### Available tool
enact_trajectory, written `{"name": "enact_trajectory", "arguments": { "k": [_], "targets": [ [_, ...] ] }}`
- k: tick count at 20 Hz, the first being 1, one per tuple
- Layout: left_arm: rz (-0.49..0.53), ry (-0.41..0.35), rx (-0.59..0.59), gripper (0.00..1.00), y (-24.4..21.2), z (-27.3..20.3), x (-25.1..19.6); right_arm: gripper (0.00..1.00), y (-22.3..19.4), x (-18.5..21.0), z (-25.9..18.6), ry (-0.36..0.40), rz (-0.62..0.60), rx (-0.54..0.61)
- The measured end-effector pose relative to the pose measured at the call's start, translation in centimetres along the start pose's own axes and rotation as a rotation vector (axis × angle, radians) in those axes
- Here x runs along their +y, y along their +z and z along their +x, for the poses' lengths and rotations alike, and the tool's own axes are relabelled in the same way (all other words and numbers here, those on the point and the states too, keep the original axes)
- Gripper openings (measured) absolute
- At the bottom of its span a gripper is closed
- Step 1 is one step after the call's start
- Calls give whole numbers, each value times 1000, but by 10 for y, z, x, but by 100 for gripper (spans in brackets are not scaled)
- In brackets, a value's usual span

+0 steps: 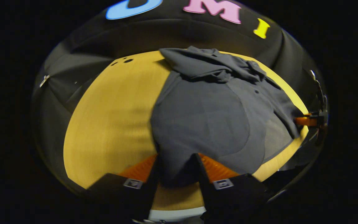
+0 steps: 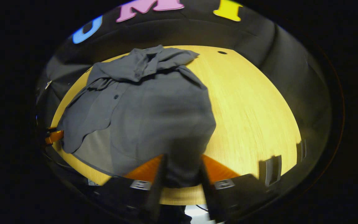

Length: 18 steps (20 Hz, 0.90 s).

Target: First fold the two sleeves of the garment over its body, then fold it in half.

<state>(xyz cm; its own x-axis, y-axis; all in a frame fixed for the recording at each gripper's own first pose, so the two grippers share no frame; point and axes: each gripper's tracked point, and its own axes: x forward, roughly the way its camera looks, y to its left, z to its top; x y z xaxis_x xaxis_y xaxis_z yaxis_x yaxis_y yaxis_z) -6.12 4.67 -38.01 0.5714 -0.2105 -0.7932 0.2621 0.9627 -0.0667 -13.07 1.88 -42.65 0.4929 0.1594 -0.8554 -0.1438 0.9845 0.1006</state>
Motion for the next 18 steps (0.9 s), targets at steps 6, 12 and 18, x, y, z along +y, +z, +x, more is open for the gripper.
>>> {"name": "enact_trajectory", "arguments": {
  "k": [6, 12, 18],
  "targets": [
    [-119, -74, 35, 6, 4, -3, -11, 5, -4, 8, -4, 34, -1, 52],
    [-155, -104, 100, 6, -17, -31, -12, 5, -29, 10, -41, 54, 43, 62],
    [-174, -131, 127, 6, -6, -43, -16, 5, -42, 14, -67, 90, 103, 62]
  ]
}}
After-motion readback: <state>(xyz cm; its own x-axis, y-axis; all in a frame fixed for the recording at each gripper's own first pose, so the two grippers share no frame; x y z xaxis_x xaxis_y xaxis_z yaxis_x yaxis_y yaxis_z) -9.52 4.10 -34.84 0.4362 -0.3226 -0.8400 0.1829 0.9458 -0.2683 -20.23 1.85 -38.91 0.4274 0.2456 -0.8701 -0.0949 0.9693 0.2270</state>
